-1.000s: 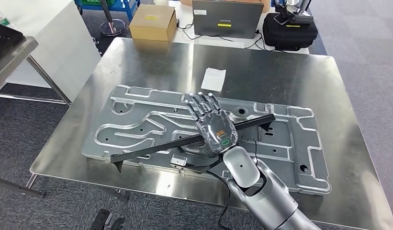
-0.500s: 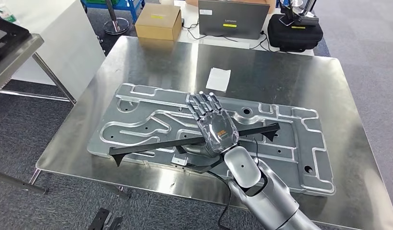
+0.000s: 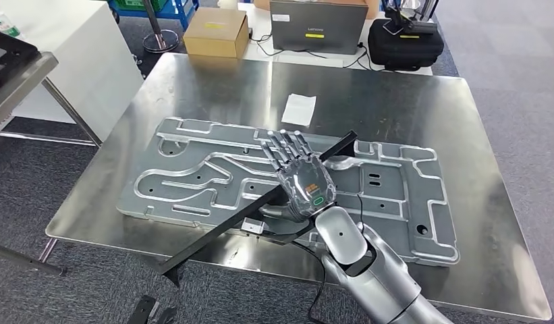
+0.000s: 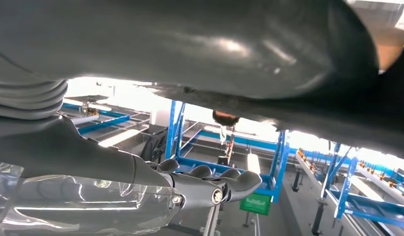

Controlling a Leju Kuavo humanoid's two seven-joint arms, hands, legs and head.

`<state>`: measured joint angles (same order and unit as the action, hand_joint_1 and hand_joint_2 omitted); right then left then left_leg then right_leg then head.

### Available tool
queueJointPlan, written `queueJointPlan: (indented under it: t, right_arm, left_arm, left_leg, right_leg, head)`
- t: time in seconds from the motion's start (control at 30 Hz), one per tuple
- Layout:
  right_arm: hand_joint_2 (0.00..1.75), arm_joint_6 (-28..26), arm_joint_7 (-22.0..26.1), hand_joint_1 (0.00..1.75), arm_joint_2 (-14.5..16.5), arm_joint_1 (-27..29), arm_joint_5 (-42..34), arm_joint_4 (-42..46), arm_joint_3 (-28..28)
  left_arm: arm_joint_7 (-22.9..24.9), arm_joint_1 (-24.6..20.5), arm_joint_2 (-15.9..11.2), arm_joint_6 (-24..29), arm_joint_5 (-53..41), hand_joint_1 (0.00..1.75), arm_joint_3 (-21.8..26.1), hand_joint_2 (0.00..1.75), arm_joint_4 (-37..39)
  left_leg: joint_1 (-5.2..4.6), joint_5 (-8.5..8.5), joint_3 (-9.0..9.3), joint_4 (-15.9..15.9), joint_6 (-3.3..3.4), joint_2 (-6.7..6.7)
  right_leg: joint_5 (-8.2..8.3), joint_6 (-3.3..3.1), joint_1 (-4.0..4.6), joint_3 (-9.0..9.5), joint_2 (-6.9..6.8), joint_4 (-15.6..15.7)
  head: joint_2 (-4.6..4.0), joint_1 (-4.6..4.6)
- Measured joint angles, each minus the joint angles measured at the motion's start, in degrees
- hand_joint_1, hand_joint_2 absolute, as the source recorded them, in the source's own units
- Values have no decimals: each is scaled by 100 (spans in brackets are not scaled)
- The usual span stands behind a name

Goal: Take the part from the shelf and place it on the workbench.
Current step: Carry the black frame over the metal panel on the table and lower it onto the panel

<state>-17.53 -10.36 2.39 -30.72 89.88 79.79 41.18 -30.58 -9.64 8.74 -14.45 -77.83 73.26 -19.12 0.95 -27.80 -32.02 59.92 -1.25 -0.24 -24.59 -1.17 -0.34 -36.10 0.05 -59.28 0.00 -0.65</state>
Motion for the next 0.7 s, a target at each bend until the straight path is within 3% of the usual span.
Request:
queueJointPlan:
  t: [0.1,0.17,0.27,0.3,0.33,0.37,0.43,0.5,0.57,0.63,0.7]
  right_arm:
    - [0,0,0,0,1,-7,0,1,0]
    - [0,0,0,0,-1,-14,0,1,-2]
    - [0,0,0,0,-3,-6,0,0,-2]
    - [0,0,0,0,-4,1,0,-1,-3]
    - [0,0,0,0,-6,8,0,-1,-3]
    - [0,0,0,0,-7,11,0,-1,-3]
    - [0,0,0,0,-7,5,0,1,-3]
    - [0,0,0,0,-4,-6,0,2,-2]
    - [0,0,0,0,-3,-6,0,2,-1]
    - [0,0,0,0,0,-5,0,2,-1]
    - [0,0,0,0,4,-13,0,3,-1]
  left_arm:
    - [0,7,2,0,0,0,0,0,0]
    - [0,4,6,0,0,0,-1,0,0]
    - [0,1,8,0,0,0,-2,0,0]
    - [0,5,7,0,0,0,-2,0,0]
    - [0,9,7,0,0,0,-2,0,0]
    - [0,11,7,0,0,0,-2,0,0]
    - [0,10,11,0,0,0,-3,0,0]
    - [0,5,22,0,1,0,-4,0,0]
    - [0,3,29,0,1,0,-4,0,0]
    - [0,2,25,0,1,0,-4,0,-1]
    - [0,-5,21,0,0,0,-4,0,-2]
  left_leg:
    - [-19,43,23,-110,98,-1]
    - [5,100,22,-156,184,12]
    - [11,140,-14,-175,250,25]
    - [7,142,-25,-171,254,27]
    - [5,142,-28,-168,254,26]
    - [4,140,-26,-164,251,23]
    - [5,127,-9,-159,232,13]
    - [-11,116,-23,-145,180,4]
    - [-19,118,-45,-150,109,2]
    - [-11,85,-44,-143,46,2]
    - [-3,-133,-172,179,1,3]
  right_leg:
    - [36,99,2,-19,2,15]
    - [-99,154,-3,-87,4,-142]
    - [-653,214,-23,-525,2,-1144]
    - [-761,227,-30,-665,2,-1458]
    - [-756,231,-35,-713,1,-1580]
    - [-646,227,-39,-652,0,-1481]
    - [-272,184,-38,-274,-1,-748]
    - [-77,124,-8,37,-1,-102]
    - [-80,87,26,86,11,43]
    - [-60,39,2,103,17,90]
    - [-39,-24,-34,140,2,149]
  head:
    - [0,11]
    - [0,26]
    - [0,55]
    - [0,56]
    - [0,56]
    - [0,57]
    - [-1,58]
    - [-1,55]
    - [0,51]
    - [0,50]
    - [0,31]
